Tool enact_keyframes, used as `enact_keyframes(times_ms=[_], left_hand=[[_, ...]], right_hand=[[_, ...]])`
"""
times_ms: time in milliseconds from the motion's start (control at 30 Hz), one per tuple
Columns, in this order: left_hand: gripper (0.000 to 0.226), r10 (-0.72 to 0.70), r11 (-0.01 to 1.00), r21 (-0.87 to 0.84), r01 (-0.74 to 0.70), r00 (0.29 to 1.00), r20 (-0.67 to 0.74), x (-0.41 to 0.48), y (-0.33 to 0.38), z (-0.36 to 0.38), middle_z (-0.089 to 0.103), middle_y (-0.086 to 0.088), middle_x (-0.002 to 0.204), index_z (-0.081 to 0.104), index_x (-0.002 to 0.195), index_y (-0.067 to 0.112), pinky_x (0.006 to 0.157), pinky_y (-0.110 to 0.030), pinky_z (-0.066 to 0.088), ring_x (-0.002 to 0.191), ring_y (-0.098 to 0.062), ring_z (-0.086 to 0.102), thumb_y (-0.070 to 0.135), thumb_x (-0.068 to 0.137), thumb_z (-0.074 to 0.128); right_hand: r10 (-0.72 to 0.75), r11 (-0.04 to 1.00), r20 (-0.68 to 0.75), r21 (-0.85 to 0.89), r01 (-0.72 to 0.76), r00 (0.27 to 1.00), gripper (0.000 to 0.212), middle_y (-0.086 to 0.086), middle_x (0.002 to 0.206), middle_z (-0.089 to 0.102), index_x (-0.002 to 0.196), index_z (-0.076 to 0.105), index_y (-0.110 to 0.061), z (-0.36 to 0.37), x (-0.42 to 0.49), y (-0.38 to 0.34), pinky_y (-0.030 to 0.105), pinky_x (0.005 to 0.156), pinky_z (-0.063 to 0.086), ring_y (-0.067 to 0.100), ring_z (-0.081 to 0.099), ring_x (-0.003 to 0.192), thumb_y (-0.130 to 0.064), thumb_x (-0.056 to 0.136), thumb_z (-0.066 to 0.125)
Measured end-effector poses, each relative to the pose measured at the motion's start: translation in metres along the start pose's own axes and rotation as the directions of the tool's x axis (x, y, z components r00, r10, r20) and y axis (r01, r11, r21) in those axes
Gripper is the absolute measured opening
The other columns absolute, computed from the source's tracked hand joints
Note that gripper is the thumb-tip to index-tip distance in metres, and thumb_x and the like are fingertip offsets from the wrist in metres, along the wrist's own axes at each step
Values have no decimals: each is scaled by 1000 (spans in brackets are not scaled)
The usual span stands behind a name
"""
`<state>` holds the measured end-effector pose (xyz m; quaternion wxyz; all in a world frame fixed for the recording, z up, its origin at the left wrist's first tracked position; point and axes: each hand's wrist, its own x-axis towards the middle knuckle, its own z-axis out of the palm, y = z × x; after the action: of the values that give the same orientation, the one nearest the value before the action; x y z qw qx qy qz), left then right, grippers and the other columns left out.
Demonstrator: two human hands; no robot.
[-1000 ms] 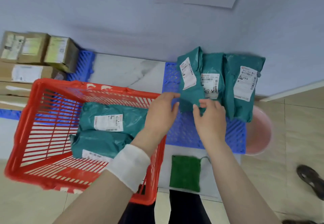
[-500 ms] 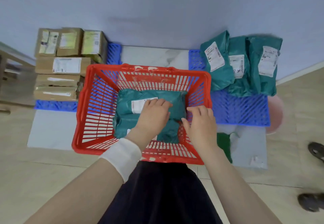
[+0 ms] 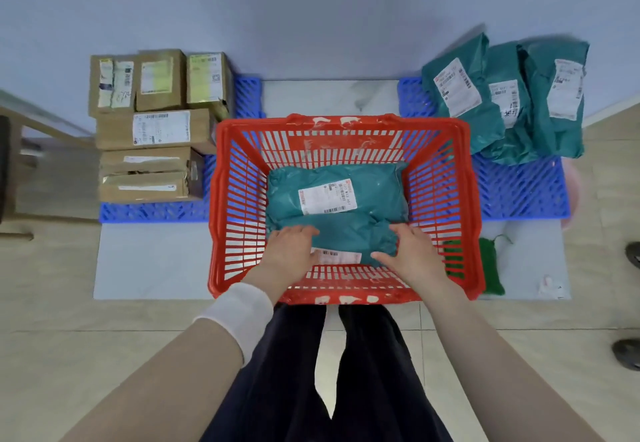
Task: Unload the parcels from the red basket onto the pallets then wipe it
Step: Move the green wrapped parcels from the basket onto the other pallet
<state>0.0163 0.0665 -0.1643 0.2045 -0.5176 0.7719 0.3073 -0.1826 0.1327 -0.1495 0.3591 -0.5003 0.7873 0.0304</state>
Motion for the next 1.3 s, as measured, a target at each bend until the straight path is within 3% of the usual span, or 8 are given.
enact_keyframes(times_ms=[300, 467, 600, 700, 800, 867, 1134, 1300], left_hand=[[56, 42, 999, -11, -41, 994, 100, 25, -32, 7, 49, -6, 137, 39, 136, 19, 104, -38, 36, 124, -26, 46, 31, 85, 60], [81, 54, 998, 12, -56, 988, 146, 84, -37, 42, 35, -10, 144, 24, 143, 15, 110, -39, 25, 133, -28, 32, 37, 79, 68], [99, 92, 989, 98, -115, 973, 211, 116, -44, 66, 29, -12, 143, 19, 144, 15, 110, -42, 22, 131, -30, 26, 48, 68, 74], [107, 131, 976, 139, -167, 963, 237, 127, -48, 78, 26, -12, 140, 16, 144, 17, 108, -42, 23, 129, -30, 26, 51, 63, 76], [95, 141, 984, 81, -159, 970, 199, 132, -50, 82, 34, -8, 138, 24, 141, 18, 107, -40, 27, 126, -27, 33, 43, 66, 76], [87, 143, 989, 24, -148, 977, 157, 135, -51, 76, 41, -7, 136, 30, 138, 18, 104, -38, 32, 125, -25, 39, 39, 68, 76], [59, 238, 970, 30, -242, 966, 100, 111, -39, 3, 62, -5, 110, 51, 116, 17, 79, -36, 47, 99, -25, 58, 45, 69, 74], [52, 342, 939, 4, -343, 936, -89, 71, -25, -55, 65, -1, 107, 55, 114, 20, 84, -33, 43, 98, -21, 59, 45, 72, 71]], right_hand=[[46, 997, 79, -71, -41, 996, 72, 9, 135, 45, 135, 39, -18, 24, 31, -26, 38, 105, 33, 28, 40, 125, -47, 76, 68], [95, 960, 209, -278, -34, 973, 90, 13, 138, 37, 141, 28, -19, 62, 94, -8, 42, 105, 32, 32, 37, 127, -53, 70, 71], [120, 943, 329, -334, -4, 937, 108, 16, 140, 29, 145, 14, -22, 90, 124, 0, 46, 107, 29, 35, 34, 130, -51, 63, 77], [81, 951, 368, -307, 39, 926, 103, 15, 135, 39, 139, 23, -19, 99, 137, 1, 42, 100, 38, 33, 43, 123, -48, 59, 81], [8, 976, 345, -206, 67, 938, 76, 11, 124, 53, 127, 39, -19, 95, 143, 1, 34, 84, 43, 29, 53, 110, -45, 66, 77], [-13, 985, 303, -158, 63, 953, 66, 10, 122, 55, 127, 42, -20, 88, 142, 1, 33, 82, 44, 27, 54, 109, -42, 73, 73], [-36, 998, 164, 52, 28, 986, 57, 7, 116, 61, 123, 52, -17, 28, 102, -13, 32, 83, 43, 27, 55, 105, -40, 75, 72], [-29, 992, 49, 127, 22, 998, 51, 11, 107, 65, 116, 56, -15, -25, 57, -27, 33, 76, 41, 30, 58, 99, -42, 75, 71]])
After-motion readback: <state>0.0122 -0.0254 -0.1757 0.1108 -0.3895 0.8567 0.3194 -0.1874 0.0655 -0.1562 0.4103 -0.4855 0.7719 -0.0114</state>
